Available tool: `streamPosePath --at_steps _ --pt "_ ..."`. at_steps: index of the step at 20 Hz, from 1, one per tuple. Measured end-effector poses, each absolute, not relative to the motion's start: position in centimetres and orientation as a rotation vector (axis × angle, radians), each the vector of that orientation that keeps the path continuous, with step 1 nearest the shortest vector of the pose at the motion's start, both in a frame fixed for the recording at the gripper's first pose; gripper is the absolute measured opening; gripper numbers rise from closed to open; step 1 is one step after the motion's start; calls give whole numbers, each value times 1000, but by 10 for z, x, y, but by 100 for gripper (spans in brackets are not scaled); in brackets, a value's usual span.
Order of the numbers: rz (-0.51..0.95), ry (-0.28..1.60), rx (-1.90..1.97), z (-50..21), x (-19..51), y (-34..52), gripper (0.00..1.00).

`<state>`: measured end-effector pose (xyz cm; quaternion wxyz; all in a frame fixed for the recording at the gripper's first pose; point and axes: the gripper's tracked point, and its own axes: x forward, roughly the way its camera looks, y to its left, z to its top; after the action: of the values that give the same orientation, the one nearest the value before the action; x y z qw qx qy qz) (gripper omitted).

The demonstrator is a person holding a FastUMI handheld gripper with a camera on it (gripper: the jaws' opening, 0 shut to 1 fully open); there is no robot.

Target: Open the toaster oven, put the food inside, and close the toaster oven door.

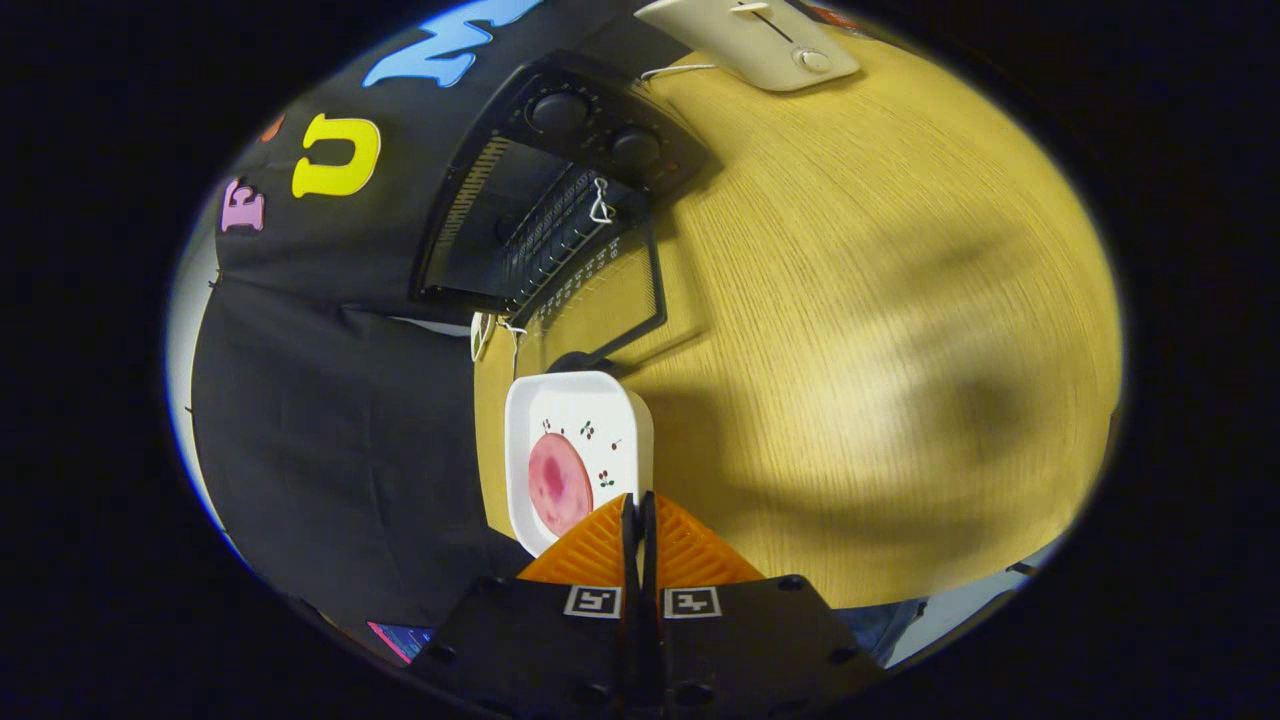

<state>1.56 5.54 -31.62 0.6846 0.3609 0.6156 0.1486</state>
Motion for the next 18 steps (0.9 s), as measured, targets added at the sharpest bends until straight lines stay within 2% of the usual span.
streamPosePath --at_steps 3,12,18 --pt "281 1299 872 -310 39 71 2" --pt "-27 1065 1114 -320 109 100 2" --pt "-136 961 1241 -323 151 122 2"
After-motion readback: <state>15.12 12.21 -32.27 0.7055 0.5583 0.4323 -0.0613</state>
